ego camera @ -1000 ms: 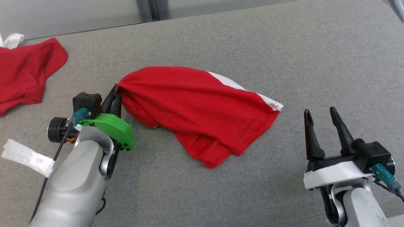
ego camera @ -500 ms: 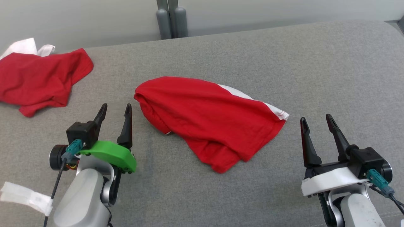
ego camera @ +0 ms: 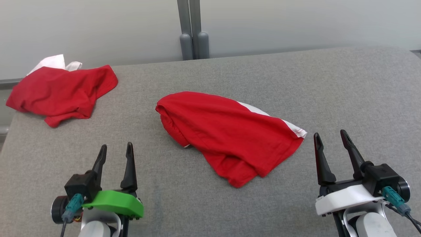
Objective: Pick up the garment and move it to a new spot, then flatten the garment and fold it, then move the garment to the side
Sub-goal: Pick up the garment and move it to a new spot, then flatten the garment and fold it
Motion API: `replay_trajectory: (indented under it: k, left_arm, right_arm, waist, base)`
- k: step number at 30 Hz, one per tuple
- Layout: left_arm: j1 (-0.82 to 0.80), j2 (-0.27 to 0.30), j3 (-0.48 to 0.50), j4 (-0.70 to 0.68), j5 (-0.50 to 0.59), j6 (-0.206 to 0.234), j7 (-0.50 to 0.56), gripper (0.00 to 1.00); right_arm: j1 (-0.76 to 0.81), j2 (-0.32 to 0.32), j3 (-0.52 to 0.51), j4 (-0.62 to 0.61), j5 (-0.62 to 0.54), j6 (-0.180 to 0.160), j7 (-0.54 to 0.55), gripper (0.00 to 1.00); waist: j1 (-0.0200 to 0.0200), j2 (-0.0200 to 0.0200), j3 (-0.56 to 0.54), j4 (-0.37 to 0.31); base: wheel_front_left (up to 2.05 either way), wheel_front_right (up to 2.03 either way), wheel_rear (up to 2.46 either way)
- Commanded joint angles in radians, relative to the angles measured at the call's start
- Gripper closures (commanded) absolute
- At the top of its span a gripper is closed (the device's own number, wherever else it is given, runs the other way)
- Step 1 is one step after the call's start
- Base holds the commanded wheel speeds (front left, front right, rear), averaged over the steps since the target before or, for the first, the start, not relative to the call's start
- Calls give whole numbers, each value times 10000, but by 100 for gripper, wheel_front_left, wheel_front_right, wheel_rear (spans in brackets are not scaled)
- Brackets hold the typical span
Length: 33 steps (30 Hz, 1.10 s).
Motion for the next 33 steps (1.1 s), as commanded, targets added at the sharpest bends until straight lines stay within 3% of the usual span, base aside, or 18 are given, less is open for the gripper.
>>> replay_trajectory:
  k: [1, 12, 33]
  left_arm:
    - [319, -73, 145, -173, 183, -33, -5, 0]
    - [1544, -541, 649, -1056, 612, -139, -5, 0]
    - [1496, -640, 699, -923, 733, -270, -6, 0]
  right_arm:
    - [185, -23, -2, -71, 63, 4, -31, 0]
    - [705, -23, 124, -61, 366, 3, -31, 0]
    - [657, -23, 101, 110, 312, 4, -31, 0]
  waist:
    - [0, -1, -131, 91]
    - [0, -1, -345, 77]
    - [0, -1, -320, 128]
  base:
    - [0, 0, 0]
    - [0, 0, 0]
    - [0, 0, 0]
